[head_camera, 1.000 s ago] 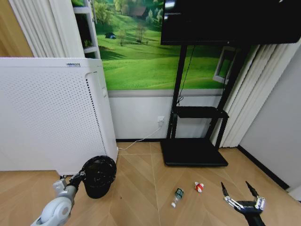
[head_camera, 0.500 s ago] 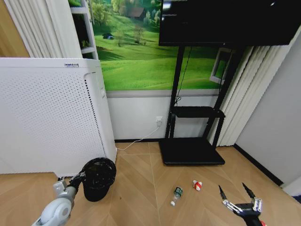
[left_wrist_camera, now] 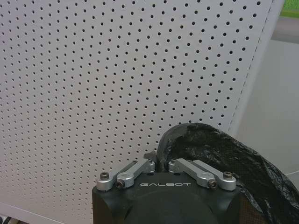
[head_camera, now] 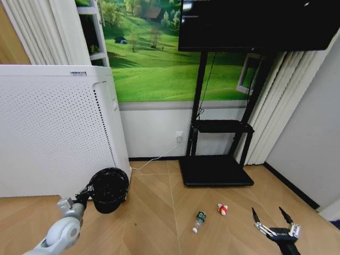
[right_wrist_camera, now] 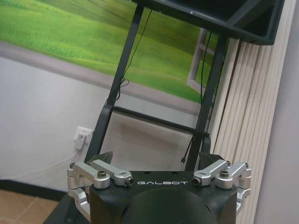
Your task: Pick up the trash bin and place the garbage on the floor into it.
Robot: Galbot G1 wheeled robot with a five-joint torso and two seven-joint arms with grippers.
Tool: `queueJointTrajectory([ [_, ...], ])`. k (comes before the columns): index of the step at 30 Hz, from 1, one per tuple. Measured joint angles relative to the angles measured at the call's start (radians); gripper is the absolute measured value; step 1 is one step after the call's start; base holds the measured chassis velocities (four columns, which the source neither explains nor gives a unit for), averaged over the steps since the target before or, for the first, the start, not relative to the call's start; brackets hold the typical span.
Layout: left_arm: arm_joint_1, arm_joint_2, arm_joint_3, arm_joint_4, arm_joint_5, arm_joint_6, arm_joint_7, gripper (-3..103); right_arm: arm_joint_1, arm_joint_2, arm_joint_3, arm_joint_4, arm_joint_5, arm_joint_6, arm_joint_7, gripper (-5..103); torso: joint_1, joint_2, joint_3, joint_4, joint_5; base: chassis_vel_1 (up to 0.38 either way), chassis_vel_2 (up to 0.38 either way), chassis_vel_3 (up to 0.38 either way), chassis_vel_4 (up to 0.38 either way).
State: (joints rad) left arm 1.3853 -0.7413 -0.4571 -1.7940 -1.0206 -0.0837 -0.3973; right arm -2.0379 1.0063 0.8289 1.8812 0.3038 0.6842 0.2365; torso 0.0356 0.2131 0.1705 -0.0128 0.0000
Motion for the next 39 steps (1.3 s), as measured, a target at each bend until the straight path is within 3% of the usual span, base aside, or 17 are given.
queueJointTrajectory([
  [5,0.016,-0.02,0.006,0.0,0.028,0.001,-0.001,7,-0.037,-0.051,-0.01,0.024,-0.085,-0.082,0.127,100,0.0,0.0,0.0,-0.0001,0.0,0.0,0.0,0.0,0.0],
  [11,0.037,-0.042,0.011,0.003,0.061,0.001,-0.001,7,-0.055,-0.118,-0.033,0.023,-0.086,-0.097,0.145,100,0.0,0.0,0.0,0.0002,-0.0002,0.0,0.0,0.0,0.0],
  [15,0.061,-0.064,0.019,0.008,0.089,0.001,0.004,7,-0.021,-0.137,-0.108,-0.01,-0.086,-0.104,0.154,100,0.0,0.0,0.0,-0.0008,0.0,0.0,0.0,0.0,0.0],
  [18,0.1,-0.074,0.008,0.0,0.11,-0.001,0.008,7,0.041,-0.158,-0.19,-0.037,-0.059,-0.118,0.16,100,0.0,0.0,0.0,0.0002,0.0,0.0,0.0,0.0,0.0],
  [21,0.109,-0.075,0.004,-0.005,0.113,-0.001,0.008,7,0.054,-0.163,-0.205,-0.045,-0.049,-0.118,0.16,100,0.0,0.0,0.0,0.0004,0.0,0.0,0.0,0.0,0.0],
  [29,0.169,-0.077,-0.022,-0.07,0.145,-0.001,0.003,7,0.213,-0.192,-0.356,-0.109,0.139,-0.16,0.157,100,0.0,0.0,0.0,-0.0001,0.0001,0.0,0.0,0.0,0.0],
  [32,0.203,-0.079,-0.032,-0.099,0.169,0.001,0.001,7,0.255,-0.2,-0.427,-0.109,0.223,-0.208,0.176,100,0.0,0.0,0.0,-0.0003,-0.0002,0.0,0.0,0.0,0.0],
  [39,0.279,-0.107,-0.057,-0.147,0.212,0.001,0.002,7,0.385,-0.173,-0.591,-0.179,0.259,-0.232,0.198,100,0.0,0.0,0.0,-0.0002,0.0003,0.0,0.0,0.0,0.0],
])
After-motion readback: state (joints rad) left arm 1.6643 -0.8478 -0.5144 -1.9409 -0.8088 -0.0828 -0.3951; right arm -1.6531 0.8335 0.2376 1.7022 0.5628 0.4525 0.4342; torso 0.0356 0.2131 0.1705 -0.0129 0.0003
